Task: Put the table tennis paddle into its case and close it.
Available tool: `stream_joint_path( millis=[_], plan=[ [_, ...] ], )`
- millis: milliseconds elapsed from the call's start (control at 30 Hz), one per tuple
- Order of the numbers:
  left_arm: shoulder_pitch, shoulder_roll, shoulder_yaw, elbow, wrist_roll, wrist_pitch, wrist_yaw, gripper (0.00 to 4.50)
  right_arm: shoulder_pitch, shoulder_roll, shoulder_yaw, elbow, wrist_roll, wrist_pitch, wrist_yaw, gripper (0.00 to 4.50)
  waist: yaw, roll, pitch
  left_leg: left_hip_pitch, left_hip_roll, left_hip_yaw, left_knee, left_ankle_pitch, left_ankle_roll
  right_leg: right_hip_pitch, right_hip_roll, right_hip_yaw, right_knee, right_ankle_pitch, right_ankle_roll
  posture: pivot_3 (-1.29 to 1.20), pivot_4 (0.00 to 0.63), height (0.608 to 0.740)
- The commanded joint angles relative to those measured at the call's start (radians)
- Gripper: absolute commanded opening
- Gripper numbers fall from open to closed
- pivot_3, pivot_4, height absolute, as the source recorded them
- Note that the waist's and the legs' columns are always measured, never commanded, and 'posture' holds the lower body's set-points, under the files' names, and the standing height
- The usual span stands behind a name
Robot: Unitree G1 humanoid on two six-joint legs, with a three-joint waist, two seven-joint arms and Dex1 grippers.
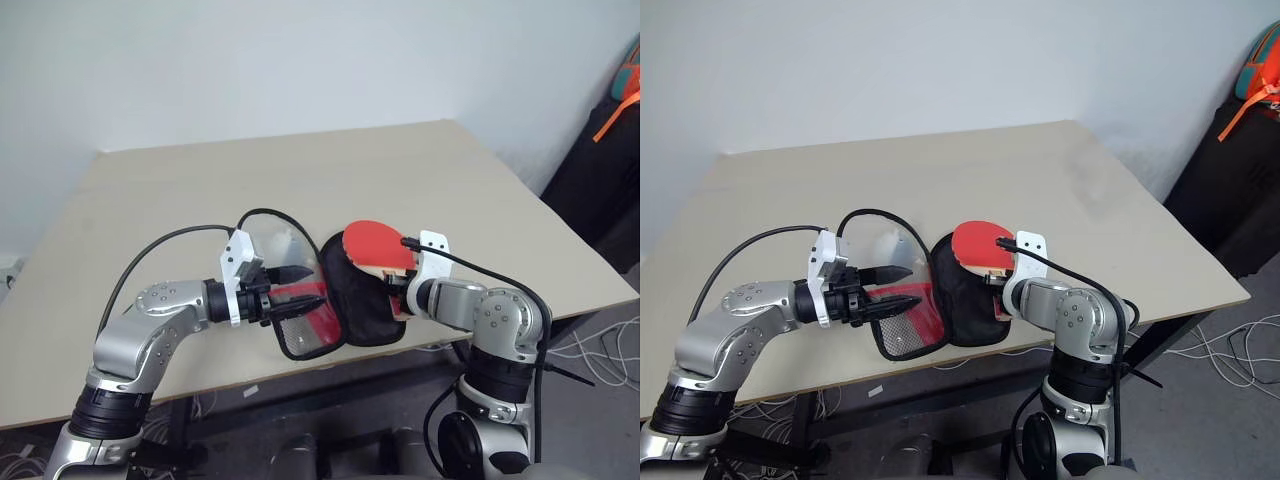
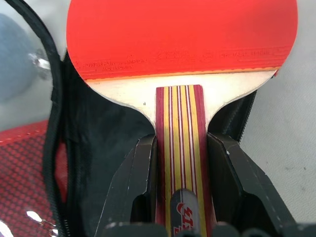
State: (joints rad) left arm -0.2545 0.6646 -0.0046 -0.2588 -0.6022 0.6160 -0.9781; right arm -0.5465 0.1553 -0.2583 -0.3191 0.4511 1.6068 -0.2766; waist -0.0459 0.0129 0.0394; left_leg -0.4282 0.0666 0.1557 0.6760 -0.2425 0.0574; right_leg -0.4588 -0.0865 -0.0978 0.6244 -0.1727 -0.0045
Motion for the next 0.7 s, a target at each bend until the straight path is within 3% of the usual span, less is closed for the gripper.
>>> stream_joint_path(
  millis=[33, 400, 700],
  plan=[
    [-0.025, -0.004, 0.005, -0.007, -0.002, -0.013, -0.009, 3.31, -0.033, 0.093, -0.009, 0.01, 0.013, 0.008, -0.044, 1.16, 0.0, 0.0, 0.0, 0.0, 0.0, 0.0, 0.0, 0.0, 0.0, 0.0, 0.0, 0.0, 0.0, 0.0, 0.0, 0.0, 0.0, 0.724],
    [0.003, -0.004, 0.012, -0.019, 0.001, -0.017, -0.004, 3.31, -0.168, -0.002, -0.053, -0.012, 0.051, 0.008, 0.003, 1.16, -0.001, 0.0, 0.0, 0.0, 0.0, -0.002, 0.0, 0.0, 0.001, -0.001, 0.001, 0.001, 0.0, 0.001, -0.001, 0.0, 0.0, 0.724],
    [0.006, -0.001, 0.017, -0.026, -0.004, -0.008, 0.006, 3.31, -0.119, -0.014, 0.01, 0.021, 0.15, 0.008, -0.011, 1.16, -0.001, -0.001, 0.0, 0.0, 0.001, -0.002, 0.0, 0.0, 0.001, -0.001, 0.001, 0.001, 0.0, 0.001, -0.001, 0.0, 0.0, 0.724]
  ],
)
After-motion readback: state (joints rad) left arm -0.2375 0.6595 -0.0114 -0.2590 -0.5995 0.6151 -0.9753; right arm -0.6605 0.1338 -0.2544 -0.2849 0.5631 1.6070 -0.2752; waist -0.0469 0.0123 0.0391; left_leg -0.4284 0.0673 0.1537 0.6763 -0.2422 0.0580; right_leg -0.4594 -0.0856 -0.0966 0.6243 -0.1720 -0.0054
